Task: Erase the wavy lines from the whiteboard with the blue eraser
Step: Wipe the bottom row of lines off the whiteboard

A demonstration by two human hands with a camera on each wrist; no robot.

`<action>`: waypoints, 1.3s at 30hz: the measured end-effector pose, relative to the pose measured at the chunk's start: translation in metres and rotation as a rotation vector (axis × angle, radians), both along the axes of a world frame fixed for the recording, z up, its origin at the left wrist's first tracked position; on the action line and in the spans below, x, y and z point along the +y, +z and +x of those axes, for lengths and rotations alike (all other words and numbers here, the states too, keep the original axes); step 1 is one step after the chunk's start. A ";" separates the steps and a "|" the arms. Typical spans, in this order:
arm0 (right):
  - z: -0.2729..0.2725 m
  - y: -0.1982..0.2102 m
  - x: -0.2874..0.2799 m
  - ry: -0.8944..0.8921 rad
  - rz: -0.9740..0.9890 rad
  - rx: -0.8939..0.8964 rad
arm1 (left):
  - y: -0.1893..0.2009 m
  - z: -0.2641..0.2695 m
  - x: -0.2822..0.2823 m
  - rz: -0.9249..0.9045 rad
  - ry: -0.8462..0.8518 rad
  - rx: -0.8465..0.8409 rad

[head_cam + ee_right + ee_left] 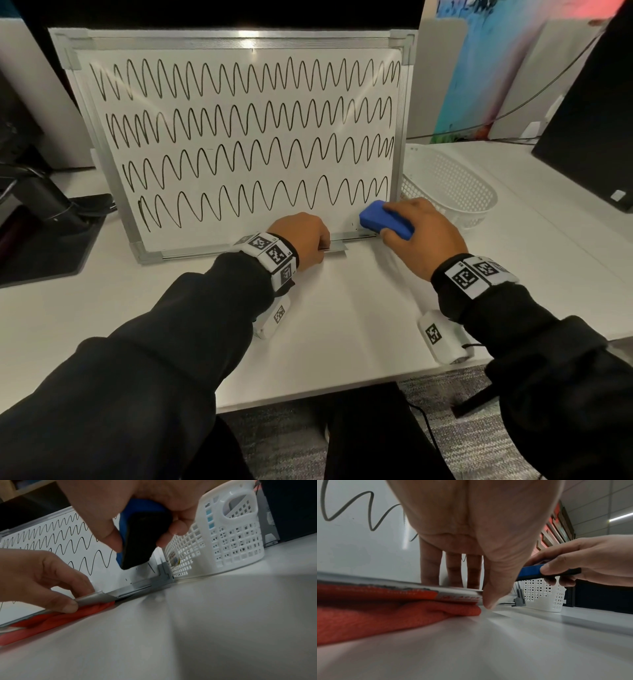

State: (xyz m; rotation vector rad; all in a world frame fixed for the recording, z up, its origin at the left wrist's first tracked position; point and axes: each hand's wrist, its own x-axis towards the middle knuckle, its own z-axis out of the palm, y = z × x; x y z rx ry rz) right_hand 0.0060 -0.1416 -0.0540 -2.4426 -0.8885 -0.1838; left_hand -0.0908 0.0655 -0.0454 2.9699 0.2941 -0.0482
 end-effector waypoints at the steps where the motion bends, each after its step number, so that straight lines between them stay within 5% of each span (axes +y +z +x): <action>1: 0.001 -0.001 0.000 0.003 0.003 0.000 | 0.000 0.000 0.000 -0.001 0.001 -0.001; 5: -0.001 -0.007 -0.001 0.007 -0.112 0.081 | 0.001 -0.001 0.000 -0.012 0.009 -0.007; 18: 0.004 -0.006 -0.004 0.009 0.089 0.068 | 0.000 -0.001 0.001 -0.015 0.005 -0.002; 28: 0.000 -0.003 -0.004 -0.009 -0.134 0.076 | -0.001 0.000 0.000 -0.018 0.016 0.003; 39: -0.011 -0.001 0.025 0.183 -0.066 0.117 | 0.001 0.001 -0.001 -0.011 0.011 0.016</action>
